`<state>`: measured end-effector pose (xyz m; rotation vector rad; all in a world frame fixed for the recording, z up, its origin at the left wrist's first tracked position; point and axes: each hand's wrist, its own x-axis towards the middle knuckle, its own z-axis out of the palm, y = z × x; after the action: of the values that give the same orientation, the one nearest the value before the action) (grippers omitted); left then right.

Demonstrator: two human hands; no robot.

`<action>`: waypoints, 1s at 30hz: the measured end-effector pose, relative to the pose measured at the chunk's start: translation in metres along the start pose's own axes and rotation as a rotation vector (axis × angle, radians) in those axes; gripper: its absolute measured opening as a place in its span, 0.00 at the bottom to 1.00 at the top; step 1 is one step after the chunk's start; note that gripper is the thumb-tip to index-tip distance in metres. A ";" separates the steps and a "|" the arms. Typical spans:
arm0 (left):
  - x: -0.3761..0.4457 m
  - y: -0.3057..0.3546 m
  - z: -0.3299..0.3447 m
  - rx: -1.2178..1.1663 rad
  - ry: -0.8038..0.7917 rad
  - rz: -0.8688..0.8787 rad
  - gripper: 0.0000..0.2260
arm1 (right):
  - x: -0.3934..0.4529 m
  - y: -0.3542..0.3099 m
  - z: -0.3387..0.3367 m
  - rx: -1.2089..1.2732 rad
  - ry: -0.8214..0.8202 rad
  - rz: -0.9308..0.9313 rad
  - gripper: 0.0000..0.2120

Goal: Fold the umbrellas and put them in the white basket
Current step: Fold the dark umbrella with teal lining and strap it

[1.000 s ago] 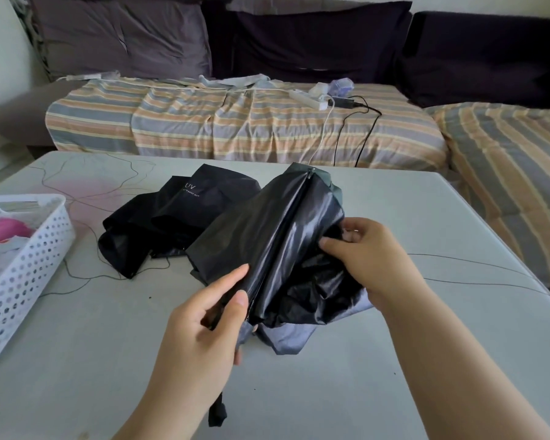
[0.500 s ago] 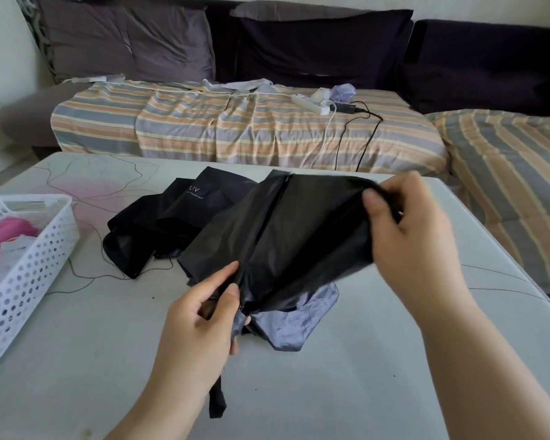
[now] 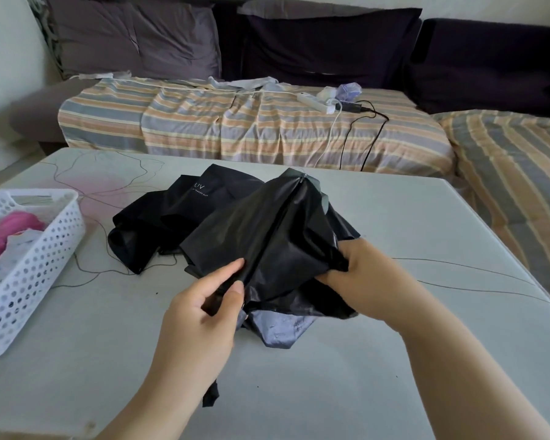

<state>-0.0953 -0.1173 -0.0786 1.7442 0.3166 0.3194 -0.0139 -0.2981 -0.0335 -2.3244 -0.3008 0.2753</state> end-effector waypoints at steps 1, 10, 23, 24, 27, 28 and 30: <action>0.000 -0.001 0.001 0.021 -0.007 0.008 0.16 | 0.000 -0.002 0.003 0.017 0.010 -0.042 0.12; 0.004 -0.006 0.000 0.013 0.002 0.005 0.14 | -0.004 -0.018 0.003 0.779 -0.053 -0.142 0.05; 0.009 -0.005 -0.008 0.048 0.064 0.007 0.16 | -0.006 -0.004 0.002 0.824 -0.443 -0.053 0.12; 0.008 -0.005 -0.006 0.049 0.065 0.010 0.15 | -0.008 -0.008 0.004 0.761 -0.500 -0.067 0.11; 0.006 -0.003 -0.002 0.055 0.068 0.021 0.14 | -0.011 -0.012 0.009 0.489 -0.444 -0.017 0.06; 0.005 -0.003 -0.001 0.051 0.072 0.019 0.14 | -0.009 -0.009 0.011 0.380 -0.340 0.011 0.07; 0.006 -0.002 -0.001 0.036 0.085 0.013 0.13 | -0.007 -0.001 0.011 0.219 -0.107 0.056 0.08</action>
<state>-0.0900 -0.1140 -0.0807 1.7718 0.3743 0.4006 -0.0241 -0.2922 -0.0397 -2.1081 -0.2456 0.4393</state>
